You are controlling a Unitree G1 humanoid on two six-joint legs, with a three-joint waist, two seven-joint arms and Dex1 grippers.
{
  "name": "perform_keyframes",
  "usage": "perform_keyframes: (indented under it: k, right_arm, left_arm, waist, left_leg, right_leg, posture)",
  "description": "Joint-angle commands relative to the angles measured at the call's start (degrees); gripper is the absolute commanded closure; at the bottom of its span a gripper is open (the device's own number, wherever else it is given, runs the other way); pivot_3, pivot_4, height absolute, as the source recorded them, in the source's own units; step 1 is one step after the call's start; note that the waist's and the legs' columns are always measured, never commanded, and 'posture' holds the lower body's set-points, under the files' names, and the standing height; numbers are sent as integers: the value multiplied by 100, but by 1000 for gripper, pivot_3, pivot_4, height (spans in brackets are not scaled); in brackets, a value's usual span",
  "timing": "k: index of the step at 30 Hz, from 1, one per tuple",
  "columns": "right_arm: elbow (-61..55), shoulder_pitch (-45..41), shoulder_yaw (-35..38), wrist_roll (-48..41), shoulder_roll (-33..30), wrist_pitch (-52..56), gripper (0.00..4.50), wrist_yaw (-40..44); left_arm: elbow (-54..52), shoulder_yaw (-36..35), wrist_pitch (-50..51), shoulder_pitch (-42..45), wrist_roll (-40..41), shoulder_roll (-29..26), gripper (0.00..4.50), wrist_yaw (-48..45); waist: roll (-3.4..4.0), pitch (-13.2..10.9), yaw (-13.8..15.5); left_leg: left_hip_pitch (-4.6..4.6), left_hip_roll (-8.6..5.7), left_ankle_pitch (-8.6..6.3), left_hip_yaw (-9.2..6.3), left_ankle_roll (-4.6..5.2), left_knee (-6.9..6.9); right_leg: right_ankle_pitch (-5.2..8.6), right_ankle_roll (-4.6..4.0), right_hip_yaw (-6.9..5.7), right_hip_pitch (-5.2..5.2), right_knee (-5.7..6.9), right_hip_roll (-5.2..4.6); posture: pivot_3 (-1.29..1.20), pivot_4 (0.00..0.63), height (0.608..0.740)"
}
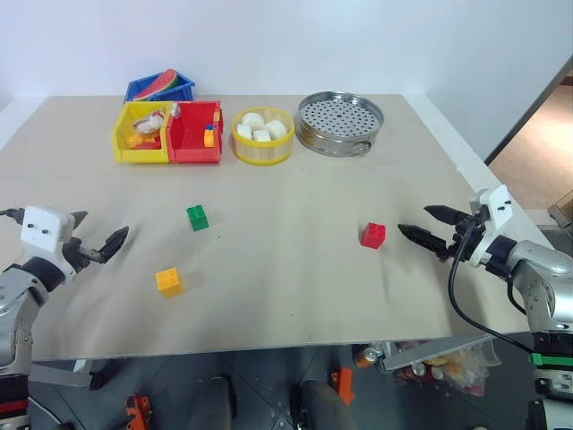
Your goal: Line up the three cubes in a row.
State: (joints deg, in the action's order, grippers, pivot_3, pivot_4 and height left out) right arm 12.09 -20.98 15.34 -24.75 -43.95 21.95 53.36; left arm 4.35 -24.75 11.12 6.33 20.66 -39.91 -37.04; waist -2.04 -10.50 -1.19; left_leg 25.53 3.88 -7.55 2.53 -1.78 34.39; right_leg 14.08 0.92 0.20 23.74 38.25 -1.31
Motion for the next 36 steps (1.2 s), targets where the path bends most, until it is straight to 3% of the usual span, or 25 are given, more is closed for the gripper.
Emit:
perform_keyframes:
  k: [1,14,19,24,30,36]
  right_arm:
    - [24,-146,-9,93,-164,-177,0,92]
    - [107,-204,-32,203,-191,-358,0,138]
    - [9,-453,-96,175,-247,-351,0,295]
    - [-395,-853,-493,123,-58,-201,0,489]
    - [-241,-947,-1079,389,134,-528,0,846]
    - [759,-1287,-1448,847,160,-1330,0,1223]
  left_arm:
    - [21,-152,-155,102,-26,-158,27,-8]
    - [161,-124,-179,261,58,-133,27,-169]
    - [-428,-29,224,388,536,-342,27,-802]
    - [-1723,511,1645,952,1608,-773,27,-1396]
    - [-2522,1644,2020,1123,1648,-920,27,-2045]
    - [-2471,2397,1787,1297,1404,-743,27,-2507]
  waist:
    - [0,0,0]
    - [0,0,0]
    - [-2,-1,-1]
    - [-1,-2,1]
    - [2,-1,-2]
    - [4,-2,-4]
  left_leg:
    - [0,0,0,0,0,0]
    - [-1,0,0,7,1,2]
    - [-1,0,0,12,1,3]
    - [1,1,0,13,1,6]
    - [-18,-2,-14,39,15,6]
    - [-16,-2,-16,40,17,7]
  right_leg:
    - [0,0,0,0,0,0]
    - [-7,9,6,1,0,1]
    - [-8,8,10,3,0,0]
    - [-9,3,13,4,1,1]
    - [-5,28,51,-5,0,6]
    - [-5,28,59,1,1,13]
  posture:
    - [0,150,740]
    - [0,150,740]
    - [0,150,740]
    - [0,150,740]
    - [0,150,740]
    - [0,150,740]
